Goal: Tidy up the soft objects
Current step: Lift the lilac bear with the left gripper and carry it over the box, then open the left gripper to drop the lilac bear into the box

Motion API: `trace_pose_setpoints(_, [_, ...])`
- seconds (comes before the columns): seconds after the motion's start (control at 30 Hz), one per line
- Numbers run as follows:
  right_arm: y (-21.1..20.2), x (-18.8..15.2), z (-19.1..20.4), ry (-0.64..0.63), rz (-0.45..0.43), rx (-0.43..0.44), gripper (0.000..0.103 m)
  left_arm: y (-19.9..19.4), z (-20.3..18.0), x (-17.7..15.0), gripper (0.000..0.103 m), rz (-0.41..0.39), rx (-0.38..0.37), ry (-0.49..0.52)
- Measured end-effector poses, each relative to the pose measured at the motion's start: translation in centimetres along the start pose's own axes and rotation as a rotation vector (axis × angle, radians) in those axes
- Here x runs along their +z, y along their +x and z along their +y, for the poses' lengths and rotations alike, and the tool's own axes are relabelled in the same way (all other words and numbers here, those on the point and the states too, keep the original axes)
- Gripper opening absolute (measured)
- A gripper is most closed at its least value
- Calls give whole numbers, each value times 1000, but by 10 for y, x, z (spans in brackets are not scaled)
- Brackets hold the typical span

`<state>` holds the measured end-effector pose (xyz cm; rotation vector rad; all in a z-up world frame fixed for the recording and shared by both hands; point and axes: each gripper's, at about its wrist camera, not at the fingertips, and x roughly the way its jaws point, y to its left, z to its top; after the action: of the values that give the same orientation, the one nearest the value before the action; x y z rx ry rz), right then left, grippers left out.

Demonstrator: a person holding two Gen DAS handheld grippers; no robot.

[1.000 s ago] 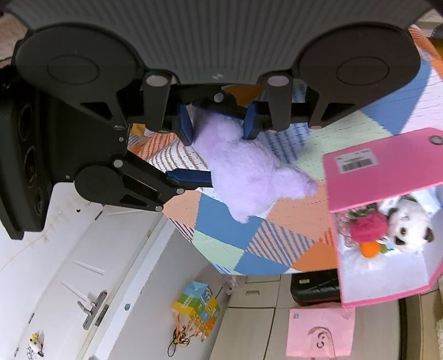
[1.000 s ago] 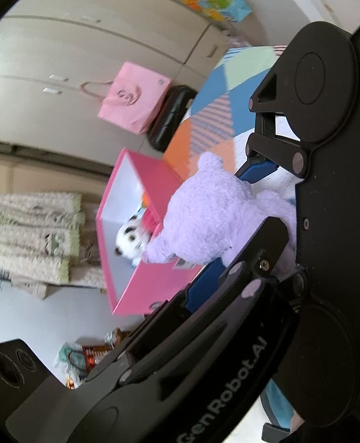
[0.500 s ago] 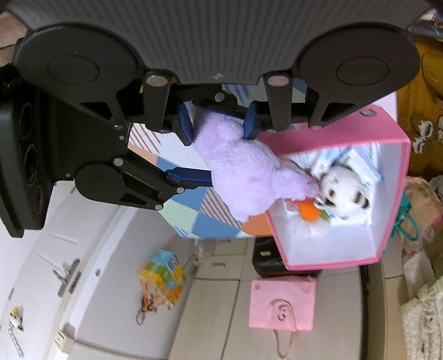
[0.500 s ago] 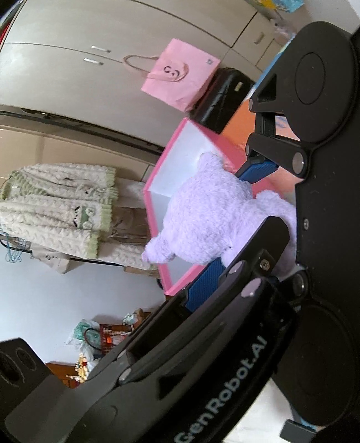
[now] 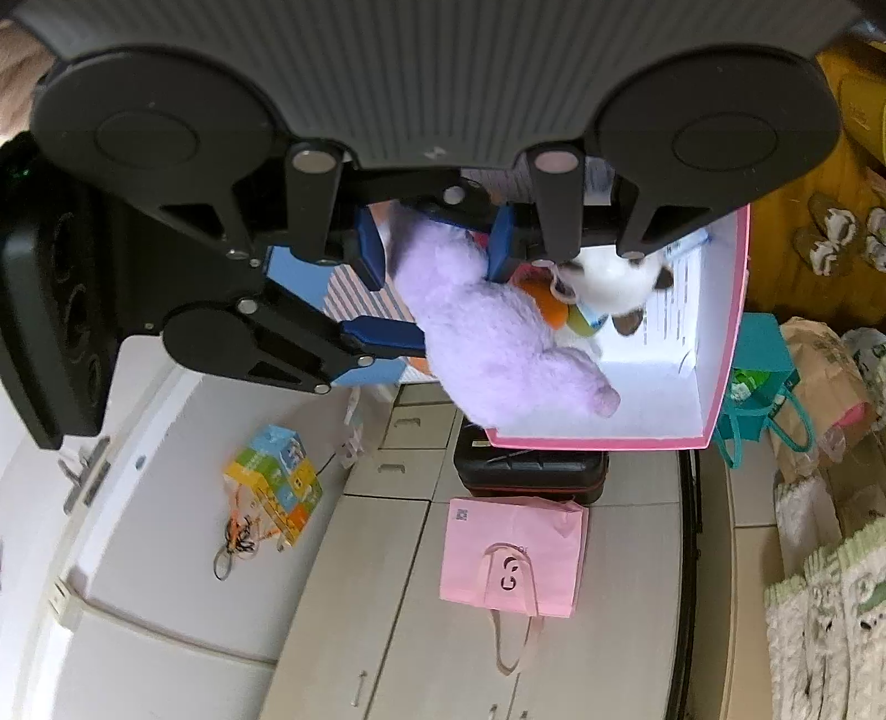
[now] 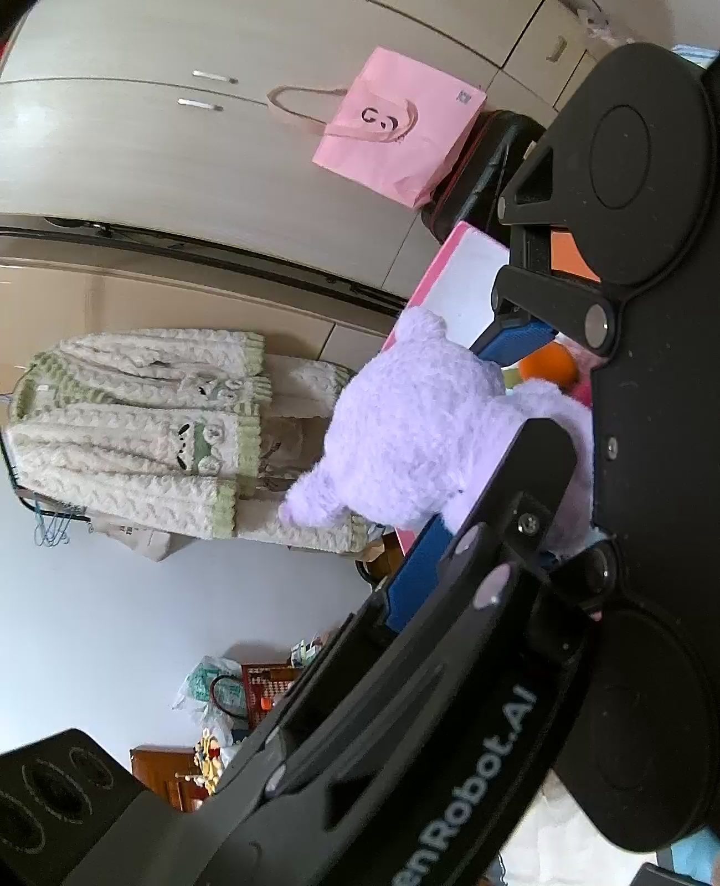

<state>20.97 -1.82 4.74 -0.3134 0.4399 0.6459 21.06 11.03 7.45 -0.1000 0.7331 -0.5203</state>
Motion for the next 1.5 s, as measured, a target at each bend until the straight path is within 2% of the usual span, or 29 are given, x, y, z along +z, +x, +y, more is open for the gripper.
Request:
trace_pose_setpoints(0.13, [36, 7, -21, 45, 36, 9, 69, 29, 25, 18, 38, 12, -15, -61])
trace_pose_setpoints(0.33, [81, 8, -40, 48, 92, 24, 65, 63, 53, 29, 38, 27, 7, -112])
trace_pose_setpoints(0.53, [106, 4, -49, 28, 156, 33, 65, 88, 74, 27, 38, 65, -26, -175])
trace_pose_setpoints(0.67, [123, 4, -52, -4, 200, 19, 66, 105, 85, 29, 37, 78, -17, -211])
trace_pose_setpoints(0.83, [140, 4, -57, -20, 256, 14, 66, 120, 101, 29, 38, 97, -51, -298])
trace_pose_setpoints(0.9, [139, 3, -60, -7, 263, 22, 66, 120, 104, 26, 38, 101, -58, -325])
trace_pose_setpoints(0.97, [134, 1, -63, 19, 256, 36, 72, 118, 106, 23, 39, 93, -42, -341])
trace_pose_setpoints(1.0, [129, 0, -65, 42, 246, 38, 75, 114, 106, 21, 46, 78, -21, -349])
trace_pose_setpoints(1.07, [115, -3, -68, 86, 212, 50, 75, 108, 107, 19, 49, 50, 22, -352])
trace_pose_setpoints(1.27, [68, -23, -67, 135, 114, 16, 75, 76, 95, 9, 52, -21, 86, -290])
trace_pose_setpoints(1.37, [42, -36, -68, 205, 48, 64, 75, 58, 82, 2, 55, -47, 114, -249])
trace_pose_setpoints(1.5, [13, -46, -60, 251, 3, 46, 75, 38, 63, -7, 57, -77, 134, -192])
